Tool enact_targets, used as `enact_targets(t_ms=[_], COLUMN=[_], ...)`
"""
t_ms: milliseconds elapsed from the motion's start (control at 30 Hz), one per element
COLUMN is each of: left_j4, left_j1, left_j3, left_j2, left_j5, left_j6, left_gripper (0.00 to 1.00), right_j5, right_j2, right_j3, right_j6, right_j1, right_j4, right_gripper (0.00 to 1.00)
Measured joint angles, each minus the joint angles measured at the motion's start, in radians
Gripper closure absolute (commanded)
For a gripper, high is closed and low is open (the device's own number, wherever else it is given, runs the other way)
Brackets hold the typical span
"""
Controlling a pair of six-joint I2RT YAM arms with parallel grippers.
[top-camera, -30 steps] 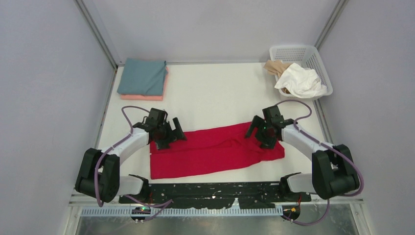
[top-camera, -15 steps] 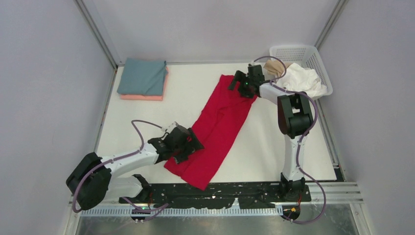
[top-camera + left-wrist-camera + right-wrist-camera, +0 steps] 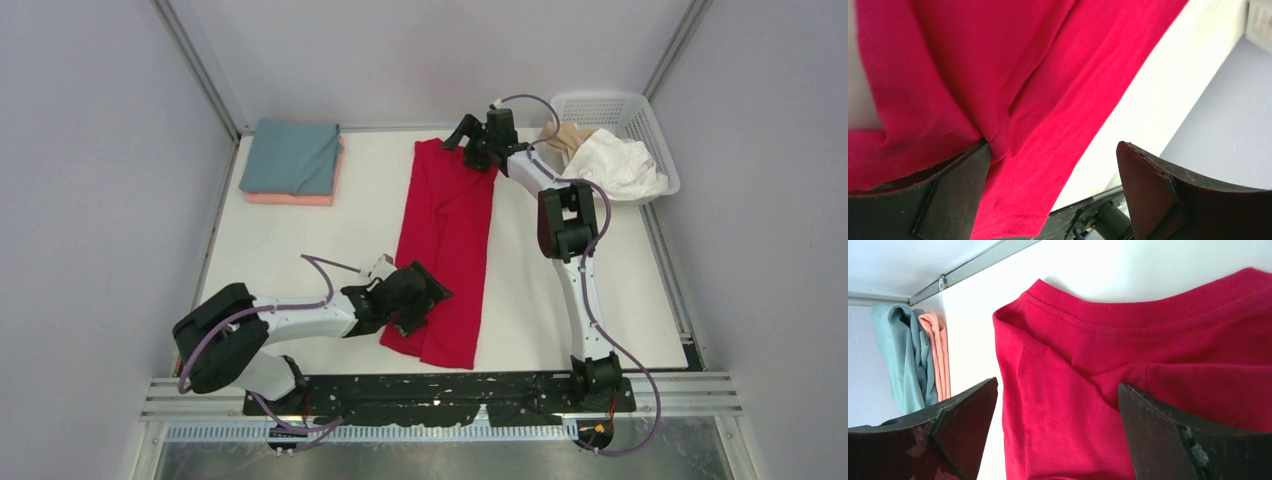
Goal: Fold and stack the t-shirts
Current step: Rotate the tshirt 90 degrees, then grab the bottom of the folded rectangular tshirt with both arms
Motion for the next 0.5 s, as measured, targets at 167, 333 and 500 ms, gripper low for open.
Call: enact_targets(t_ms=[167, 333, 500], left_j4=[-0.001, -0.273, -0.458], left_j1=[-0.016, -0.042, -0.043], left_j3=[0.040, 0.077, 0.136], left_j2=[0.031, -0.196, -0.507], left_j5=[0.026, -0.047, -0.138], left_j6=[0.032, 0.163, 0.346], left_gripper=[0.01, 0.00, 0.00], right_j5=[0.042, 0.185, 0.300], right_j2=[0.058, -0.082, -0.455], right_j3=[0.174, 0.169, -0.029], right_j6=[-0.044, -0.200, -0.330], right_j1=[0.016, 0.024, 0.025], right_j4=[-0.151, -0.346, -0.429], right_gripper=[0.05, 0.05, 0.05])
